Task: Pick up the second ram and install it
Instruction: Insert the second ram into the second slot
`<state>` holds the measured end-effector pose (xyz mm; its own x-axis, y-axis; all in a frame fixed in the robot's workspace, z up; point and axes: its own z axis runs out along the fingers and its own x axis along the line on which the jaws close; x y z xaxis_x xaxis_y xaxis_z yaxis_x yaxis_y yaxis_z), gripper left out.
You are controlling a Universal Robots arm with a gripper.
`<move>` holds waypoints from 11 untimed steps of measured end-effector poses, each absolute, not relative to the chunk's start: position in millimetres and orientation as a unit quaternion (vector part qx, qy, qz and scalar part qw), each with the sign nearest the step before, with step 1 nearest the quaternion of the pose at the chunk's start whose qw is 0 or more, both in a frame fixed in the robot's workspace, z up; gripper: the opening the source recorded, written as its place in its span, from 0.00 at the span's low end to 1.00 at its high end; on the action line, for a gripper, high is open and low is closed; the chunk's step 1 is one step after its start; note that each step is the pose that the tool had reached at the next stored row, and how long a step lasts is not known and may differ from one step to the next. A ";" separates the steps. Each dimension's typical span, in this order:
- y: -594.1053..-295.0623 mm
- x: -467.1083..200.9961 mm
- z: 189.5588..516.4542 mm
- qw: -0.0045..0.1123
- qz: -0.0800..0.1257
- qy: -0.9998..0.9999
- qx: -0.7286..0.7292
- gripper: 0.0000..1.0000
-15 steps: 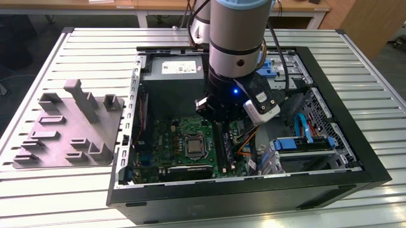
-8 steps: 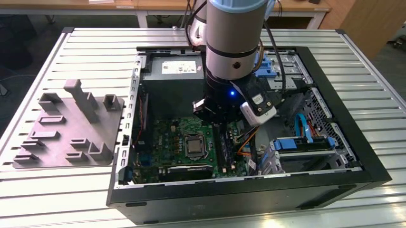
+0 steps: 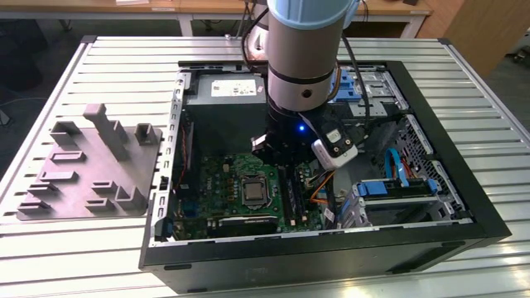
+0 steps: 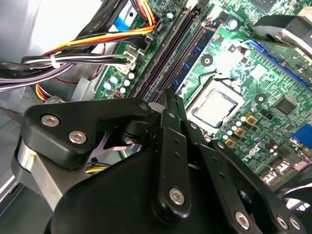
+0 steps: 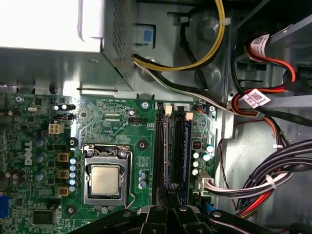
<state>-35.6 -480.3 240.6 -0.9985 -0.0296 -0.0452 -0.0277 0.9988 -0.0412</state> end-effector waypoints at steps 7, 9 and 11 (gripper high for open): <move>-481.0 -35.7 236.4 0.023 -0.020 0.999 -0.014 0.11; -481.1 -36.0 234.1 0.023 -0.020 0.999 -0.014 0.11; -481.1 -36.0 233.8 0.023 -0.020 0.999 -0.014 0.11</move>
